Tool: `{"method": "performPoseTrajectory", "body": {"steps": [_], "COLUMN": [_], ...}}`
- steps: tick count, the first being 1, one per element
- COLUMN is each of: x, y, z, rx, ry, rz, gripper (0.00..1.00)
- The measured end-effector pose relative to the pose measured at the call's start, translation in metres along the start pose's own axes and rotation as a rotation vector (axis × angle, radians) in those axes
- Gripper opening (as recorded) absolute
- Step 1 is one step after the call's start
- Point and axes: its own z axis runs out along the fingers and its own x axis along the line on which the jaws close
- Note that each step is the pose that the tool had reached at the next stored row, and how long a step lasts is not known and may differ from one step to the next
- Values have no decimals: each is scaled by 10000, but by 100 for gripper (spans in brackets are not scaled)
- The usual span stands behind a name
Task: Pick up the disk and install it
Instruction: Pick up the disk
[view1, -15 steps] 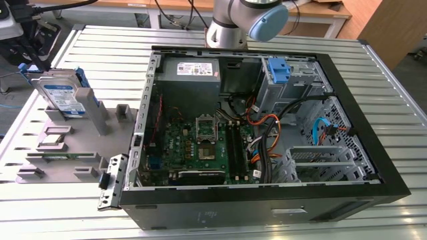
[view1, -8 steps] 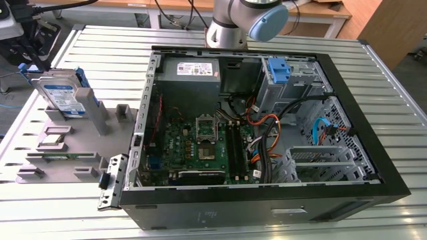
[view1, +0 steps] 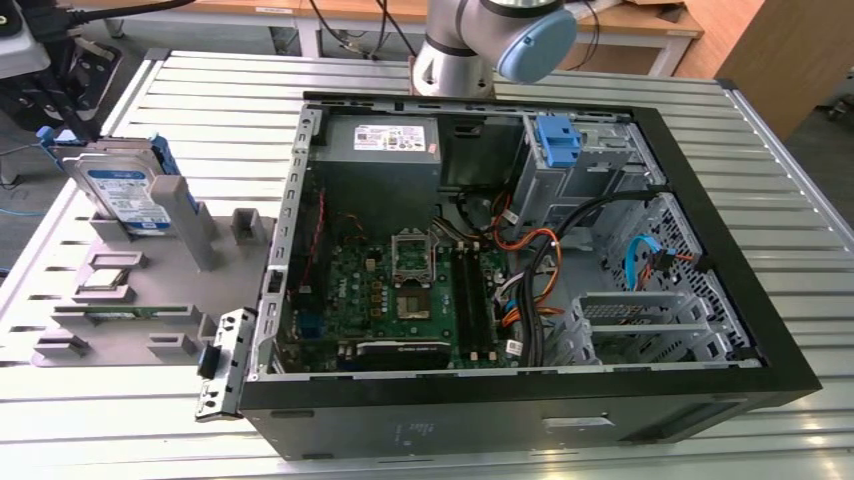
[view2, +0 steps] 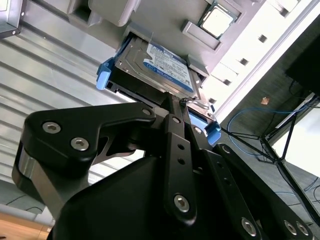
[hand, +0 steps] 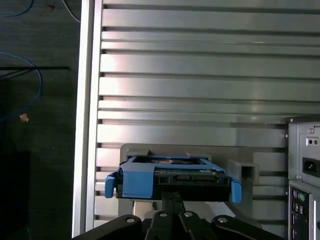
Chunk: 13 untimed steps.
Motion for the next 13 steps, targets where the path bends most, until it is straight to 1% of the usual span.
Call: {"method": "performPoseTrajectory", "body": {"steps": [8,13], "x": [0,0], "y": [0,0], "z": [-1,0], "rx": [2,4], "ry": [36,62], "rz": [-758,-1322], "gripper": [10,10]}}
